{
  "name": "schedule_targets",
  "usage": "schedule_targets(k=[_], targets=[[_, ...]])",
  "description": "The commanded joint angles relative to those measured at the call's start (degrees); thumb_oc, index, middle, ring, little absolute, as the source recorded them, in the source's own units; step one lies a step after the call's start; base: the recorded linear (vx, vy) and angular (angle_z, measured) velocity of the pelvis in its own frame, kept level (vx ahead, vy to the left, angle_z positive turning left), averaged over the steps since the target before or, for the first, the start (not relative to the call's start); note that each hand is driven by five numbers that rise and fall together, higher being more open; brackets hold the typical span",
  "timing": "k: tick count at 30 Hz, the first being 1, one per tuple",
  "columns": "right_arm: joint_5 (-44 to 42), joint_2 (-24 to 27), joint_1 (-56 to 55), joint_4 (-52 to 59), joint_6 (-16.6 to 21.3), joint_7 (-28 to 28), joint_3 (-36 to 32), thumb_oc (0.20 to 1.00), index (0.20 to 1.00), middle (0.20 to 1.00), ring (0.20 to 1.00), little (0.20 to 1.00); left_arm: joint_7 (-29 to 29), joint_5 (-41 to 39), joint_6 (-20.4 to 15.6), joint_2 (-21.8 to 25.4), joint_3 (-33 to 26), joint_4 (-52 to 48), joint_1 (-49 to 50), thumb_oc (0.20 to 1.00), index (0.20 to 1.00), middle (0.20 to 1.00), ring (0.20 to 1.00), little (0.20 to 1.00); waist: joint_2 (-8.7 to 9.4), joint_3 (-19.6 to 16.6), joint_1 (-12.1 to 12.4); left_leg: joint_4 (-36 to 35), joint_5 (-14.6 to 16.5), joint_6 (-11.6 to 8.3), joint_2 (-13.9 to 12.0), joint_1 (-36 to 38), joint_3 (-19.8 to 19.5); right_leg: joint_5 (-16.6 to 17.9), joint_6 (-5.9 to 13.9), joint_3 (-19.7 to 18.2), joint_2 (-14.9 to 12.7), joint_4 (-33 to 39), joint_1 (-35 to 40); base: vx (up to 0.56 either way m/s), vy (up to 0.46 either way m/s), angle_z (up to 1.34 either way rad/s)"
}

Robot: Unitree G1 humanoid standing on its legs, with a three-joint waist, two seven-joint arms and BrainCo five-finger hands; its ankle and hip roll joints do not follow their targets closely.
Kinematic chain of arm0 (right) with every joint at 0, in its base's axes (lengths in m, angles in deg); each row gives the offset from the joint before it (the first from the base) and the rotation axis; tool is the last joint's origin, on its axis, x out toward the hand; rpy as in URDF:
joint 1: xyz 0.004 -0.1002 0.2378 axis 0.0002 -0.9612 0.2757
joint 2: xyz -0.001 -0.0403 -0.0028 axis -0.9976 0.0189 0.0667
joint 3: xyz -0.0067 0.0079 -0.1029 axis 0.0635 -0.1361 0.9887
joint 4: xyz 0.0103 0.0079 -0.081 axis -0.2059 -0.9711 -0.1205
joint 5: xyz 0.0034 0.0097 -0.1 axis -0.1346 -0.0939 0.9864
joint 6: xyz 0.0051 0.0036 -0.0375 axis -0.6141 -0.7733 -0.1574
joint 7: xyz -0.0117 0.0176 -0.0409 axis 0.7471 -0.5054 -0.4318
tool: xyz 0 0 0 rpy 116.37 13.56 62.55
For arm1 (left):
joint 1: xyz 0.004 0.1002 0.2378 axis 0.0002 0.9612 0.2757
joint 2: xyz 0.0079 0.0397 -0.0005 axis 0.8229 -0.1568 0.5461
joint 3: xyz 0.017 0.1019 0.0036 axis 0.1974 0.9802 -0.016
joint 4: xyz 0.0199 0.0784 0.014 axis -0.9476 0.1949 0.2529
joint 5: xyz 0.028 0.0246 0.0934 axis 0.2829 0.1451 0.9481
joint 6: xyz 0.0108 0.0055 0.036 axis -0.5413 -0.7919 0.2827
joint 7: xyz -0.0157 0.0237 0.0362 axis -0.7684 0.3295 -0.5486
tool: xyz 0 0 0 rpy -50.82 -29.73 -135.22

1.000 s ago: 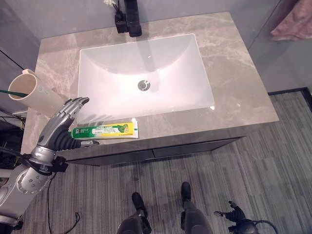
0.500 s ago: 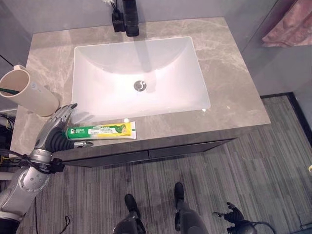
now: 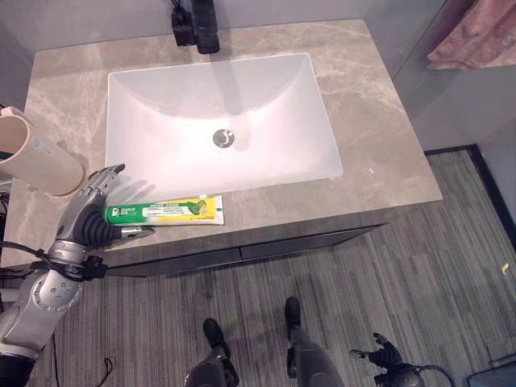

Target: Put brush and paste in cup on sink, flatten towel.

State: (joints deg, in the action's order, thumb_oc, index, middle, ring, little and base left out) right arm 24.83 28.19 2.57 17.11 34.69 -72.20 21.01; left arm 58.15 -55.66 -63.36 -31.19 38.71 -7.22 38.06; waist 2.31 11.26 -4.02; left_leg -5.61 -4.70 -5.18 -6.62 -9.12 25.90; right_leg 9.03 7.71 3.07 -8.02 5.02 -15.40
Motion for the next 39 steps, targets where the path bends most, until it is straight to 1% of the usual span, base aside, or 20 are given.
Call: schedule_targets(k=[1,2,3,12,21,22,23,24,25,26,28,29,30,31,33,34,35,37,38,39], targets=[[-0.8,2.0,1.4,1.4,0.2,0.0,-0.2,1.0,1.0,1.0,1.0,1.0,1.0,-2.1,-0.4,1.0,2.2,1.4,-4.5,0.373,0.373,0.373,0.373,0.373,-0.61,1.8,-0.6,1.0,1.8,-1.56,-0.3,3.0,-0.4,4.7,6.61,1.8,-4.2,0.0,-0.5,0.0,0.0,0.0],[-0.8,2.0,1.4,1.4,0.2,0.0,-0.3,1.0,1.0,1.0,1.0,1.0,1.0,-2.1,-0.4,1.0,2.3,1.4,-4.5,0.373,0.373,0.373,0.373,0.373,-0.61,1.8,-0.6,1.0,1.8,-1.56,-0.3,3.0,-0.4,4.7,6.61,1.8,-4.2,0.0,-0.5,0.0,0.0,0.0],[-0.6,2.3,1.2,1.8,0.1,0.1,-0.5,1.0,1.0,1.0,1.0,1.0,2.5,-2.8,-0.5,1.9,3.1,0.7,-4.3,0.2,0.2,0.2,0.2,0.2,-0.7,1.8,-0.8,1.0,1.8,-1.51,-0.3,3.0,-0.4,4.8,6.61,1.6,-4.2,0.0,-0.6,0.0,0.0,0.0],[-0.5,2.8,1.1,1.3,0.3,-0.2,-1.4,1.0,1.0,1.0,1.0,1.0,4.8,-0.5,-1.0,5.5,6.3,1.0,-4.6,0.2,0.2,0.2,0.2,0.2,-0.82,1.4,-1.0,1.1,2.1,-1.61,-0.5,4.1,0.2,4.3,6.59,1.1,-3.9,0.0,0.1,0.0,0.006,-0.06],[-4.3,2.7,1.0,-7.0,-0.2,-1.0,-5.9,1.0,1.0,1.0,1.0,1.0,4.4,0.7,-0.1,2.7,8.1,4.1,-6.1,0.2,0.2,0.2,0.2,0.2,-1.35,-1.0,-1.2,1.0,2.4,-1.81,-0.8,6.4,-0.7,2.9,6.27,1.7,-4.1,0.0,3.0,0.01,-0.018,-0.03],[-6.4,3.4,0.6,-9.6,-0.5,-0.9,-8.4,1.0,1.0,1.0,1.0,1.0,4.3,1.1,0.0,2.1,7.8,4.5,-6.4,0.2,0.2,0.2,0.2,0.2,-1.48,-1.7,-1.2,1.0,2.5,-1.92,-0.9,7.1,-0.8,2.5,6.15,2.2,-4.2,0.0,3.9,0.0,0.0,0.0],[-6.4,3.4,0.6,-9.6,-0.5,-0.9,-8.5,1.0,1.0,1.0,1.0,1.0,4.3,1.1,0.0,2.1,7.8,4.5,-6.4,0.2,0.2,0.2,0.2,0.2,-1.49,-1.7,-1.2,1.0,2.5,-1.92,-0.9,7.1,-0.8,2.5,6.15,2.2,-4.2,0.0,4.0,0.04,-0.048,0.01],[-13.6,4.2,0.5,-13.7,-0.6,-0.8,-14.1,1.0,1.0,1.0,1.0,1.0,3.6,1.5,0.2,0.9,7.4,4.9,-7.5,0.2,0.2,0.2,0.2,0.2,-1.49,-3.0,-1.5,0.9,2.8,-1.99,-1.0,8.1,-1.1,1.8,6.03,2.5,-4.1,0.0,5.2,0.03,-0.024,0.02],[-13.7,4.3,0.5,-13.7,-0.5,-0.7,-14.1,1.0,1.0,1.0,1.0,1.0,3.6,1.5,0.3,0.9,7.5,4.9,-7.6,0.2,0.2,0.2,0.2,0.2,-1.52,-3.0,-1.4,0.9,2.8,-1.99,-1.0,8.2,-1.1,1.8,6.03,2.5,-4.1,0.0,5.3,0.05,-0.039,0.08],[-19.1,5.4,0.9,-15.8,-0.5,-1.4,-18.1,1.0,1.0,1.0,1.0,1.0,3.0,1.9,0.4,0.6,7.6,4.9,-8.7,0.2,0.2,0.2,0.2,0.2,-1.53,-3.5,-1.6,0.9,2.9,-2.06,-1.1,8.5,-1.2,1.6,6.02,2.8,-4.0,0.0,5.7,0.03,-0.027,0.06],[-25.2,8.0,1.7,-18.5,-0.8,-1.4,-22.8,1.0,1.0,1.0,1.0,1.0,2.4,1.0,0.4,0.3,7.3,4.2,-10.7,0.2,0.2,0.2,0.2,0.2,-1.35,-4.3,-1.8,0.9,3.1,-2.17,-1.2,9.2,-1.4,1.2,5.94,3.0,-3.9,0.0,6.5,0.03,-0.054,0.06],[-27.6,11.9,2.8,-20.4,-1.4,-2.4,-26.2,1.0,1.0,1.0,1.0,1.0,1.7,-7.1,0.6,-3.6,6.6,3.0,-13.4,0.2,0.2,0.2,0.2,0.2,-0.75,-5.4,-2.1,0.9,3.1,-2.24,-1.4,9.7,-1.5,1.0,5.81,3.3,-3.9,0.0,7.2,0.02,-0.055,0.06],[-27.6,12.4,2.9,-20.6,-1.3,-2.2,-26.4,1.0,1.0,1.0,1.0,1.0,1.9,-7.4,0.8,-3.9,6.7,2.9,-13.8,0.2,0.2,0.2,0.2,0.2,-1.12,-5.2,-2.0,0.9,3.2,-2.26,-1.5,9.8,-1.6,0.9,5.82,3.5,-3.9,0.0,7.4,0.0,-0.071,0.23],[-29.7,18.4,3.9,-18.5,-1.0,-4.6,-30.3,1.0,1.0,1.0,1.0,1.0,2.0,-12.8,0.3,-6.3,6.3,1.0,-16.9,0.2,0.2,0.2,0.2,0.2,-0.85,-5.7,-2.8,0.9,3.2,-2.39,-1.7,10.1,-1.6,0.6,5.69,3.5,-3.6,0.0,8.0,-0.01,-0.03,0.22],[-30.2,21.1,4.7,-16.1,-0.2,-6.3,-31.5,1.0,1.0,1.0,1.0,1.0,0.9,-11.0,0.1,-5.2,6.8,-1.2,-19.2,0.2,0.2,0.2,0.2,0.2,-0.79,-6.0,-3.1,0.9,3.1,-2.56,-2.0,10.4,-1.7,0.5,5.57,3.5,-3.5,0.0,8.3,-0.01,-0.02,0.09],[-30.1,21.0,4.6,-16.0,-0.3,-6.4,-31.7,1.0,1.0,1.0,1.0,1.0,0.8,-10.9,0.2,-5.3,7.0,-1.2,-19.4,0.2,0.2,0.2,0.2,0.2,-0.85,-5.8,-3.0,0.9,3.1,-2.58,-2.0,10.5,-1.8,0.5,5.55,3.6,-3.5,0.0,8.4,0.0,-0.033,-0.03],[-29.7,24.3,4.9,-6.1,1.9,-8.2,-32.9,1.0,1.0,1.0,1.0,1.0,-0.5,-12.4,-0.4,-6.4,7.3,-3.9,-22.8,0.2,0.2,0.2,0.2,0.2,-0.4,-6.7,-4.4,0.9,3.0,-2.68,-2.2,10.9,-1.7,0.3,5.37,3.1,-3.1,0.0,8.9,0.0,0.0,0.0],[-31.6,25.7,3.4,11.4,4.8,-11.5,-36.1,1.0,1.0,1.0,1.0,1.0,-2.0,-14.0,-0.6,-9.1,9.1,-4.3,-28.1,0.2,0.2,0.2,0.2,0.2,-0.34,-7.1,-5.7,0.9,3.0,-2.88,-2.7,11.3,-1.8,-0.2,5.0,3.0,-2.6,0.0,9.7,-0.01,-0.023,0.01],[-31.6,25.6,3.2,11.5,4.7,-11.5,-36.3,1.0,1.0,1.0,1.0,1.0,-2.1,-14.0,-0.6,-9.1,9.3,-4.3,-28.2,0.2,0.2,0.2,0.2,0.2,-0.33,-7.1,-5.6,0.9,3.0,-2.88,-2.8,11.4,-1.8,-0.2,5.0,3.1,-2.6,0.0,9.7,-0.01,-0.038,0.01],[-35.7,25.3,6.1,28.0,10.0,-11.9,-35.0,1.0,1.0,1.0,1.0,1.0,-4.6,-14.3,-0.2,-12.3,11.4,-4.4,-33.8,0.2,0.2,0.2,0.2,0.2,-0.11,-8.1,-6.5,0.9,3.0,-2.8,-2.8,11.9,-1.5,-0.4,4.81,3.1,-2.5,-0.1,10.3,0.0,0.0,0.0]])
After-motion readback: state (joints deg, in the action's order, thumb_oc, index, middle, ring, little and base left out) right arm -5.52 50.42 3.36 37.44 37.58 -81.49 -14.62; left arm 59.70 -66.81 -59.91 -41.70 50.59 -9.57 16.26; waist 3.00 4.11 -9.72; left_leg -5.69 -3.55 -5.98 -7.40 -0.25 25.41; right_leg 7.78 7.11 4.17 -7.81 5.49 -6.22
